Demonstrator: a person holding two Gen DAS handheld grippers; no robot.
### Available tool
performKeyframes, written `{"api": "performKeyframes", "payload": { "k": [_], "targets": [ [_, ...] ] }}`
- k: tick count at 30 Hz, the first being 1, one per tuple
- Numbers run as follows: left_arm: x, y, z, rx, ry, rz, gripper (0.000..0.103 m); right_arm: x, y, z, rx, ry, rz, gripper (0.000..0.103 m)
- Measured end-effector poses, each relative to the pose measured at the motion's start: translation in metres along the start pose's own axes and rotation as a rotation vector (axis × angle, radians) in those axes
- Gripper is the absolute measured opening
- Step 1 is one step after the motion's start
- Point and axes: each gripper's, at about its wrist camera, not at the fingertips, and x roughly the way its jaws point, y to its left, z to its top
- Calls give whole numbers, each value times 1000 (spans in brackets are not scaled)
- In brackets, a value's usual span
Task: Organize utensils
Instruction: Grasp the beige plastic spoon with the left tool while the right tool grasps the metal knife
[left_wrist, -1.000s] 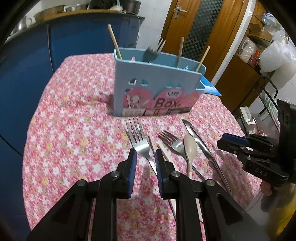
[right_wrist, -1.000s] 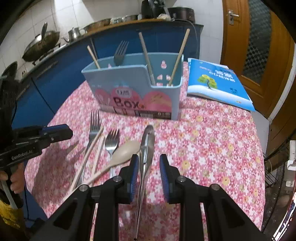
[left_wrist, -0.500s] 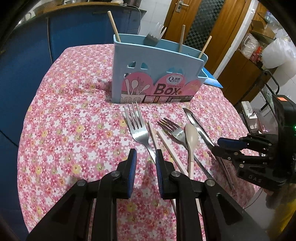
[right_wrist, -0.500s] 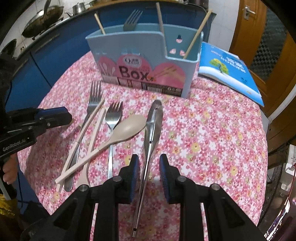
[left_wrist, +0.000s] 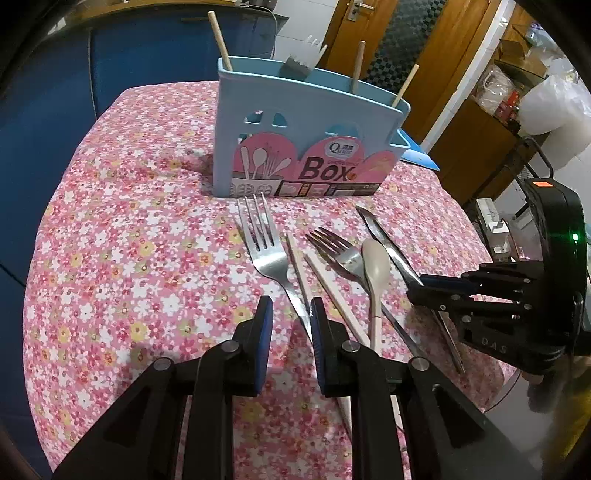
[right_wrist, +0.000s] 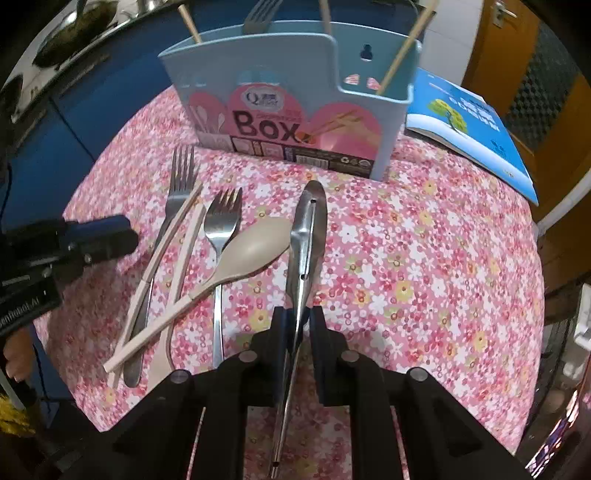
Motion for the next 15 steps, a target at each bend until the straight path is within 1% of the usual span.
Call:
{"api": "performKeyframes", "payload": {
  "k": [4,7,15],
  "targets": [
    [0,-8,0,22,2,0,19,-4,-12,-4,68,-31,35,14],
    [0,-18,1,45,2,-1,19,-9,-19,-9,95,-59,45,14],
    [9,-50,6,111,29,-7,19,-27,-32,-22,147,-130,105,14]
  ]
}}
